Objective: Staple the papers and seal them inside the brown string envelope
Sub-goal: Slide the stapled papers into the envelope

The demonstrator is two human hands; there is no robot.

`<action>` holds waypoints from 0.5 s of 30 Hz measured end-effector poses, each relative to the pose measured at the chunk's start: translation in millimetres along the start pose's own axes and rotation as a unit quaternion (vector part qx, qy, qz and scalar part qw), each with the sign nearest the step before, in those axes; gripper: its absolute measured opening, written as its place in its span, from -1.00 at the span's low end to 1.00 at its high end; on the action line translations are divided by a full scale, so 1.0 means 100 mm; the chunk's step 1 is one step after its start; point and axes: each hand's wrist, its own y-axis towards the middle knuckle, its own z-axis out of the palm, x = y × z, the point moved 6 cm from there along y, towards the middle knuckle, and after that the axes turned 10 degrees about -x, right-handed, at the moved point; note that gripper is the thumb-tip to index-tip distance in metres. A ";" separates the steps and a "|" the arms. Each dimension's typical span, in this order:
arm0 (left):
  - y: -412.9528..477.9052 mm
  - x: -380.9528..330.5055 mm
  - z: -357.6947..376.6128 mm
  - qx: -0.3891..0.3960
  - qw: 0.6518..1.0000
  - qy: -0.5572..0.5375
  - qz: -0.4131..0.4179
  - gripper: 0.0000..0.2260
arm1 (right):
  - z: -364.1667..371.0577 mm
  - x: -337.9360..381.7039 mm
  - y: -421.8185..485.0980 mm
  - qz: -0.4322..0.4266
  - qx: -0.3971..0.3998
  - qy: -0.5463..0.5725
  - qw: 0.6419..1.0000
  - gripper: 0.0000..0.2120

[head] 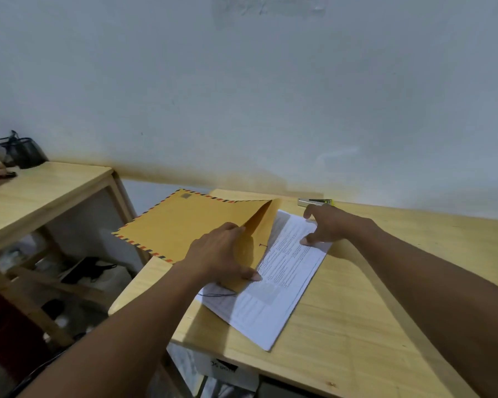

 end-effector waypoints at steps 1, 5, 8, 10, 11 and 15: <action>0.00 0.01 0.00 -0.003 1.000 -0.001 -0.003 0.06 | 0.00 -0.04 -0.05 0.009 0.013 0.005 1.000 -0.20; -0.03 0.01 -0.01 -0.015 1.000 -0.009 -0.009 0.06 | 0.01 -0.15 -0.23 0.038 0.040 0.048 0.997 -0.31; -0.02 0.02 -0.01 -0.030 0.999 -0.039 -0.013 -0.02 | 0.00 -0.18 -0.37 0.036 0.012 0.117 0.992 -0.51; -0.01 0.05 -0.01 -0.043 0.996 -0.071 -0.020 -0.10 | -0.02 -0.17 -0.45 0.031 -0.012 0.170 0.985 -0.65; 0.00 0.07 -0.01 -0.049 0.995 -0.080 -0.021 -0.13 | -0.04 -0.18 -0.50 0.029 -0.019 0.195 0.980 -0.69; -0.01 0.09 -0.02 -0.065 0.995 -0.071 -0.008 -0.17 | -0.14 -0.27 -0.69 0.058 0.037 0.271 0.960 -0.72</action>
